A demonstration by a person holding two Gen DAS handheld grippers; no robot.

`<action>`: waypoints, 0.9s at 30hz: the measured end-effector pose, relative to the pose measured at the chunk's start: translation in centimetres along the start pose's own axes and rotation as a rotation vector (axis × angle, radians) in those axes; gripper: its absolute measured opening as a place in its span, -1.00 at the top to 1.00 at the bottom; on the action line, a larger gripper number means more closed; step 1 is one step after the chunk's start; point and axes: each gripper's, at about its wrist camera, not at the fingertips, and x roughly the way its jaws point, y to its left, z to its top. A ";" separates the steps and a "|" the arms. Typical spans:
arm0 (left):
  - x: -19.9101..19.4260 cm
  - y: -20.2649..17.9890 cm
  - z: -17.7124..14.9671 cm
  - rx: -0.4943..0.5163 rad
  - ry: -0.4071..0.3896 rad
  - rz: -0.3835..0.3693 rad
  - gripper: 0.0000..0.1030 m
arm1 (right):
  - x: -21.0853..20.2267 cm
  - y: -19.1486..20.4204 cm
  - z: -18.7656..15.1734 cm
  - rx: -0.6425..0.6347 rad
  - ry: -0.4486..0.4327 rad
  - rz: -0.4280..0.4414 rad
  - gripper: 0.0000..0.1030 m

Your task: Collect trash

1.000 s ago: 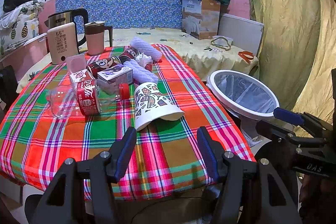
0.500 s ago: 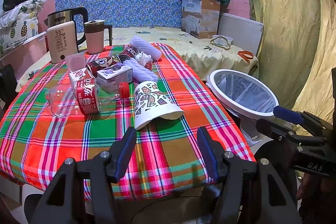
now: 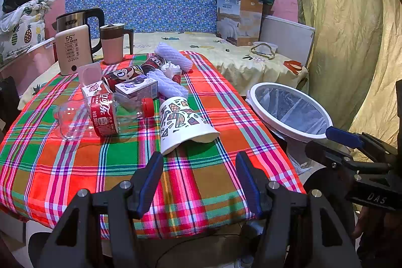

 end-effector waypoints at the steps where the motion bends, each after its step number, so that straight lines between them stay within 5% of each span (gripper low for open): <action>1: 0.0 0.0 0.0 0.000 0.000 0.000 -0.20 | 0.0 0.0 0.0 0.000 0.001 -0.001 -0.46; 27: 0.0 -0.1 -0.1 -0.002 0.006 0.002 -0.20 | 0.3 0.2 -0.2 0.000 0.026 -0.012 -0.46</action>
